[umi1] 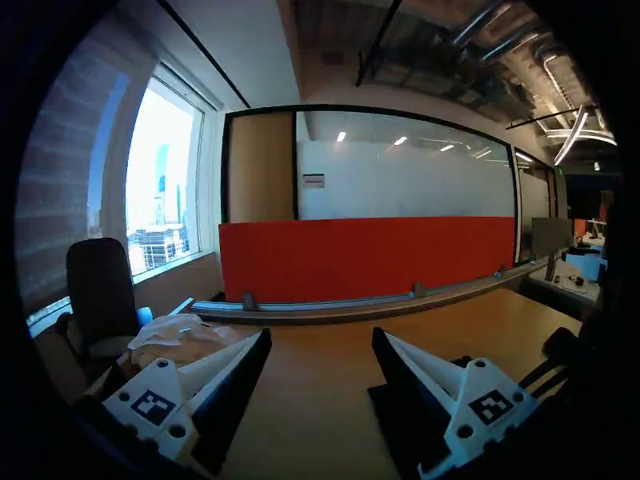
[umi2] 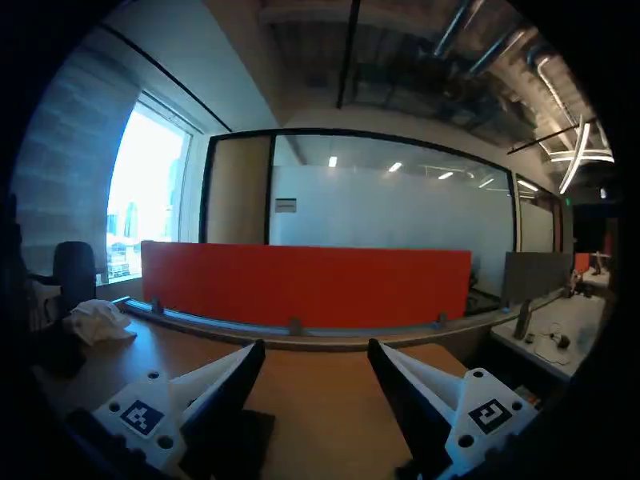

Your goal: Fold towel

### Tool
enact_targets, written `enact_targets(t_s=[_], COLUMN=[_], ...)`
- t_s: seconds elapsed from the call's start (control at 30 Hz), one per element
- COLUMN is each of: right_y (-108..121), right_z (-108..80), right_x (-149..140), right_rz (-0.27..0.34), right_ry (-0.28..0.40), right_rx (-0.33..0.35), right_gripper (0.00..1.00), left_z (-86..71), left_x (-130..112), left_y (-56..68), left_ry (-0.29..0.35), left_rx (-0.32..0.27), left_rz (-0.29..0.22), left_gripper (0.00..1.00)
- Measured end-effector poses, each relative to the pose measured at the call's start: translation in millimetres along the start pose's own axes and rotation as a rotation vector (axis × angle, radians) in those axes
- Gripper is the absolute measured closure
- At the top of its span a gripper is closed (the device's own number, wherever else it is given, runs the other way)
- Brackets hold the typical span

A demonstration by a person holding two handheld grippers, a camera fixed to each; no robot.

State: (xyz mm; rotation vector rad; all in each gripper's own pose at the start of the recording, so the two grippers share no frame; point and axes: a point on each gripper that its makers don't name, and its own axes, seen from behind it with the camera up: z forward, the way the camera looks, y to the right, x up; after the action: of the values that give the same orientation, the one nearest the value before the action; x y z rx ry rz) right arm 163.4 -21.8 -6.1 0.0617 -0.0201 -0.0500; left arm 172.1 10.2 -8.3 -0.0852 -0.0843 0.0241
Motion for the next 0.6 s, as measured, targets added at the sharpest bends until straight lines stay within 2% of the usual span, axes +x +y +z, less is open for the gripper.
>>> enact_targets(t_s=[0.2,0.6], right_y=[-17,-43], right_z=[-1.4,-1.9], right_x=[-1,-14], right_rz=[-0.034,-0.101], right_ry=[-0.042,-0.144], right_rx=[0.09,0.266], right_gripper=[0.0,0.0], left_z=[0.2,-2.4], left_x=[2,-3], left_y=[12.6,38.0], left_ry=[-0.043,-0.121], left_rx=[-0.075,-0.219], left_rz=[0.004,0.056], left_gripper=[0.07,0.07])
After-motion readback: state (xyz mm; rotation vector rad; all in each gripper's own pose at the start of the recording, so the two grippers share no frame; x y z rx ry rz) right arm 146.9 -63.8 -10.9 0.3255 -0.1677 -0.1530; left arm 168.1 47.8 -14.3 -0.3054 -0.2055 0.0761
